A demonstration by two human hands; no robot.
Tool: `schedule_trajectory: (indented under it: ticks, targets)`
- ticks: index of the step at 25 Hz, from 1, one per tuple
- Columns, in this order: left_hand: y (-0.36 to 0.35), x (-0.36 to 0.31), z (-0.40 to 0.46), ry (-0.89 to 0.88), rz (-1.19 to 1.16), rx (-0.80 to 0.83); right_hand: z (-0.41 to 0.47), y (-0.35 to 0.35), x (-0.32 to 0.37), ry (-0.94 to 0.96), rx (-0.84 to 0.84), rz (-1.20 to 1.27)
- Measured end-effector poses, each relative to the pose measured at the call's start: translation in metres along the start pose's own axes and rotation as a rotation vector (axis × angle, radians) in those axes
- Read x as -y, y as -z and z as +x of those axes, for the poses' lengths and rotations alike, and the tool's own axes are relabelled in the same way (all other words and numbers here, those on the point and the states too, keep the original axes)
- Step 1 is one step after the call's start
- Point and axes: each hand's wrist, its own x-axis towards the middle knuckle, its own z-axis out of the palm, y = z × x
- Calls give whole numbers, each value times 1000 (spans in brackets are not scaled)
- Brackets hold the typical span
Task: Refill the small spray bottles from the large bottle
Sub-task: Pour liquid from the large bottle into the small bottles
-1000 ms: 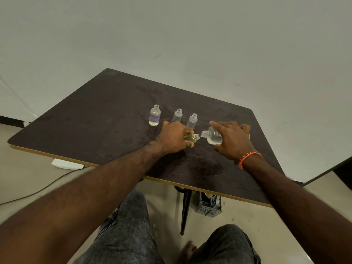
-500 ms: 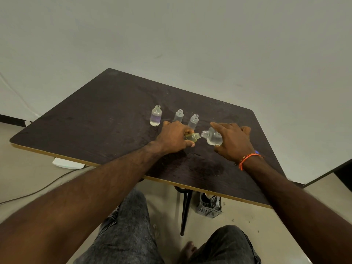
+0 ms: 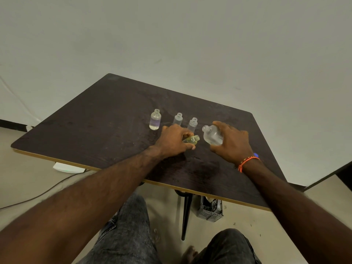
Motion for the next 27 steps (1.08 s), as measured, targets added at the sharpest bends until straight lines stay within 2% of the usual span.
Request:
schedule_trajectory:
  ticks: [4, 9, 16, 21, 27]
  targets:
    - [-2, -6, 3, 8, -33, -31, -3, -1, -5, -102, -44, 304]
    - [-13, -14, 7, 71, -85, -36, -16, -10, -12, -186, -96, 502]
    - [-28, -30, 21, 93, -32, -18, -19, -15, -29, -243, -90, 573]
    - [-41, -49, 40, 119, 167, -18, -21, -14, -38, -293, -111, 594]
    - [-54, -65, 71, 122, 302, 15, -23, -15, -37, -283, -127, 639]
